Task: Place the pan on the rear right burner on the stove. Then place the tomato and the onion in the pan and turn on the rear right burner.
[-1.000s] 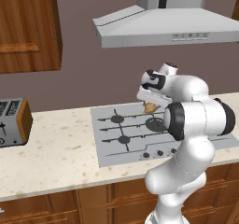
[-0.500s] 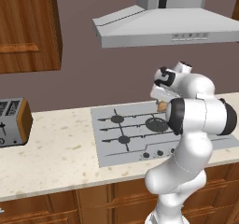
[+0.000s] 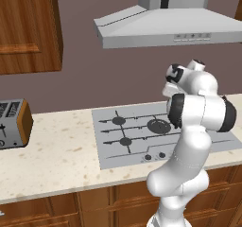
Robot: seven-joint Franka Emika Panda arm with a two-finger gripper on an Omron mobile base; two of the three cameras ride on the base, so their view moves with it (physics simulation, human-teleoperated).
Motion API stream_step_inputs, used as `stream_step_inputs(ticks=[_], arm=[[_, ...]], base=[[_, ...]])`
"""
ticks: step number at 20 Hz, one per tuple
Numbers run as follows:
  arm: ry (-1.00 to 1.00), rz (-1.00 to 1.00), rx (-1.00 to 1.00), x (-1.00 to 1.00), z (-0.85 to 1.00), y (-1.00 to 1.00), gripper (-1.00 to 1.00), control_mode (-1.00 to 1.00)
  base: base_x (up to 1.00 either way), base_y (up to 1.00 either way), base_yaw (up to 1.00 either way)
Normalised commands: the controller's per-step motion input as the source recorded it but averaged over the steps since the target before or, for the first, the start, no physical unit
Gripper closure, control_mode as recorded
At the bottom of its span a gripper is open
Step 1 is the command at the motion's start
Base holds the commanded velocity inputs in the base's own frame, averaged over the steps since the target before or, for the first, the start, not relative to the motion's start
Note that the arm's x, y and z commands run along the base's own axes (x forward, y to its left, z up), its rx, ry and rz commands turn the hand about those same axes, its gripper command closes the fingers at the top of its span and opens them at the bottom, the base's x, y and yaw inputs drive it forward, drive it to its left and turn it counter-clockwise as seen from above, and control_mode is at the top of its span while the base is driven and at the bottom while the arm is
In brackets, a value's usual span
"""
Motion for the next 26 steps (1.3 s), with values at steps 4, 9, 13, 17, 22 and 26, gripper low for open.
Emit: stream_step_inputs(ticks=[4,9,13,17,22,26], arm=[[0.00,0.00,0.00,0.26,0.08,-0.63,1.00,-1.00],[0.00,0.00,0.00,0.18,0.03,-0.58,1.00,-1.00],[0.00,0.00,0.00,0.01,0.00,-0.44,1.00,-1.00],[0.00,0.00,0.00,0.03,0.00,-0.35,1.00,-1.00],[-0.02,0.00,0.00,0.38,-0.05,-0.14,1.00,-1.00],[-0.01,0.05,0.00,0.49,-0.08,0.00,1.00,-1.00]], base=[[0.00,0.00,0.00],[0.00,0.00,0.00],[0.00,0.00,0.00],[0.00,0.00,0.00],[0.00,0.00,0.00],[0.00,0.00,0.00]])
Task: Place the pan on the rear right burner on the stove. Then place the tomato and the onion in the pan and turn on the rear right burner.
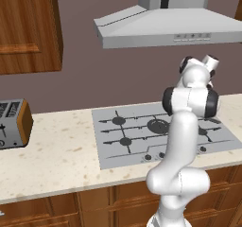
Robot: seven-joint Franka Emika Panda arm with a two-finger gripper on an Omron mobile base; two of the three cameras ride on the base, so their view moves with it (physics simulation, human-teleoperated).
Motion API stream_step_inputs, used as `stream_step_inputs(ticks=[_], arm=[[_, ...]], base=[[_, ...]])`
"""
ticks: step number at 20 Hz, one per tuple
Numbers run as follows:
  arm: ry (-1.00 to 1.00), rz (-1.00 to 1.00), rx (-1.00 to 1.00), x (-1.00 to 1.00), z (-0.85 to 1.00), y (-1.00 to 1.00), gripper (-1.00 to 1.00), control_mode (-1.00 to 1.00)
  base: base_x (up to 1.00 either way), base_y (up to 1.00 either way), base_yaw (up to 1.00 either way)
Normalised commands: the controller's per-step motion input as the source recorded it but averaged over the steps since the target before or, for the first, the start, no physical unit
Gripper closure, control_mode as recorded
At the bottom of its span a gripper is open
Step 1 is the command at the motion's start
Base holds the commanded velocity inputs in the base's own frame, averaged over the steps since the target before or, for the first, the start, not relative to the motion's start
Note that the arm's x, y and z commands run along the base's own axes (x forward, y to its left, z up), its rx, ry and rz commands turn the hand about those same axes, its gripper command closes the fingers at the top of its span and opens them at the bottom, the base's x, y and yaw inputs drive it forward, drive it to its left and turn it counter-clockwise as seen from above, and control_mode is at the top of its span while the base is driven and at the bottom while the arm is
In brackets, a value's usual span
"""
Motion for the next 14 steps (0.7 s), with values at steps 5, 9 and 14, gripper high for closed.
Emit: stream_step_inputs(ticks=[5,9,14], arm=[[0.00,0.06,0.00,0.22,-0.05,-0.02,1.00,-1.00],[0.00,0.02,-0.01,0.12,-0.07,-0.02,1.00,-1.00],[0.00,0.00,-0.03,0.23,-0.22,-0.01,1.00,-1.00]], base=[[0.00,0.00,0.00],[0.00,0.00,0.00],[0.00,0.00,0.00]])
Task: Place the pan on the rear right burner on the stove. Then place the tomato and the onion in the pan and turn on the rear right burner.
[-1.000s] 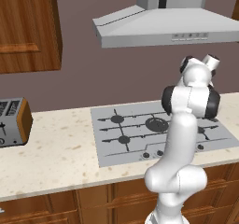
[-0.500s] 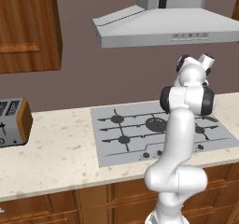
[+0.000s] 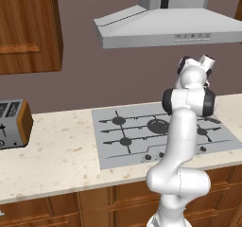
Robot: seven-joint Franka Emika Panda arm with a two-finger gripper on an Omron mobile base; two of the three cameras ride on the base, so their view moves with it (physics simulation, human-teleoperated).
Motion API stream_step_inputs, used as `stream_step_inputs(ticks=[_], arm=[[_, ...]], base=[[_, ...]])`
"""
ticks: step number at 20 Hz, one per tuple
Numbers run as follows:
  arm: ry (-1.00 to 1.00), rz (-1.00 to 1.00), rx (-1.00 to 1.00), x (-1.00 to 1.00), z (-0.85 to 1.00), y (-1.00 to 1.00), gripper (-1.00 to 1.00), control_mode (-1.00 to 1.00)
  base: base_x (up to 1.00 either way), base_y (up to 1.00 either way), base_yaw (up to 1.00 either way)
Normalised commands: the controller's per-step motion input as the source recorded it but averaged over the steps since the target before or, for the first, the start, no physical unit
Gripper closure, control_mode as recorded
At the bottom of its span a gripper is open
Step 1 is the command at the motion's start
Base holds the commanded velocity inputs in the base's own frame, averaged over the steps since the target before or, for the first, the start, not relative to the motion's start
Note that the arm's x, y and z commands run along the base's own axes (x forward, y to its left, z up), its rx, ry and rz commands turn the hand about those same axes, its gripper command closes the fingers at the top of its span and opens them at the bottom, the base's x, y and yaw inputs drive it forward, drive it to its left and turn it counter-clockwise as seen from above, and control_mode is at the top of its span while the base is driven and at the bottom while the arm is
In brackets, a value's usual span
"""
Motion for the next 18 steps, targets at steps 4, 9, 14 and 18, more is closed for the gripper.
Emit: stream_step_inputs(ticks=[4,9,14,18], arm=[[0.00,0.00,-0.02,0.34,-0.24,0.00,1.00,-1.00],[0.00,0.00,-0.02,0.09,-0.13,0.00,1.00,-1.00],[0.00,0.00,-0.01,0.00,-0.08,0.00,1.00,-1.00],[0.00,0.00,0.00,0.00,-0.14,0.01,1.00,-1.00]], base=[[0.00,0.00,0.00],[0.00,0.00,0.00],[0.00,0.00,0.00],[0.00,0.00,0.00]])
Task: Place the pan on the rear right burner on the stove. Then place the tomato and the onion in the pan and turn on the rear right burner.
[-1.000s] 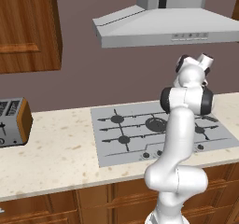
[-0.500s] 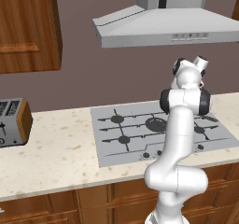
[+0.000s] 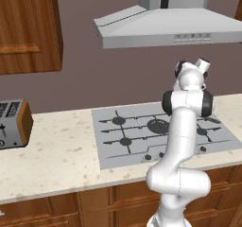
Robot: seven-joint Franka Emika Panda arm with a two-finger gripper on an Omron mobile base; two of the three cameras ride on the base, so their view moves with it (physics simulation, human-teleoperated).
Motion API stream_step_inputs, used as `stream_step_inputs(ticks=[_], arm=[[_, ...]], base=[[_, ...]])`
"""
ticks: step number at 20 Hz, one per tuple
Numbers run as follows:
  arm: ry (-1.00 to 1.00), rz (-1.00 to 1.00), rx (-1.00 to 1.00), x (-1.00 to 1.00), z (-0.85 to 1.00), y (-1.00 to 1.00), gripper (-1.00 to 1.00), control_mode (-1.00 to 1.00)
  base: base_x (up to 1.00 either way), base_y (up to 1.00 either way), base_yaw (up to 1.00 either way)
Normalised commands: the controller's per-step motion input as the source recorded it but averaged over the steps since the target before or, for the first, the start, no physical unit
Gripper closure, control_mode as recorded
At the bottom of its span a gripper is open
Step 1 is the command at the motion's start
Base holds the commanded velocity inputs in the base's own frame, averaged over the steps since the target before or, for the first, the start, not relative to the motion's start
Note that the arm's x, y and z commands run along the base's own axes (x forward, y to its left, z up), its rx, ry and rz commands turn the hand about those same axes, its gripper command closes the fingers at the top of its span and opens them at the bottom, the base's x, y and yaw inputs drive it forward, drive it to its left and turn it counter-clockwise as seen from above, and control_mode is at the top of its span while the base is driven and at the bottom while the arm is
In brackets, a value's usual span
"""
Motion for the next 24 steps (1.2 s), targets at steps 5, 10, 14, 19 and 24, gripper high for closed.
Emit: stream_step_inputs(ticks=[5,10,14,19,24], arm=[[0.00,0.01,0.00,0.00,-0.22,0.06,1.00,-1.00],[0.00,0.02,0.00,0.00,-0.26,0.09,1.00,-1.00],[0.00,0.02,0.00,0.01,-0.23,0.18,1.00,-1.00],[0.00,0.01,0.00,0.17,-0.09,0.08,1.00,-1.00],[0.00,0.00,0.00,0.28,-0.09,0.02,1.00,-1.00]], base=[[0.00,0.00,0.00],[0.00,0.00,0.00],[0.00,0.00,0.00],[0.00,0.00,0.00],[0.00,0.00,0.00]])
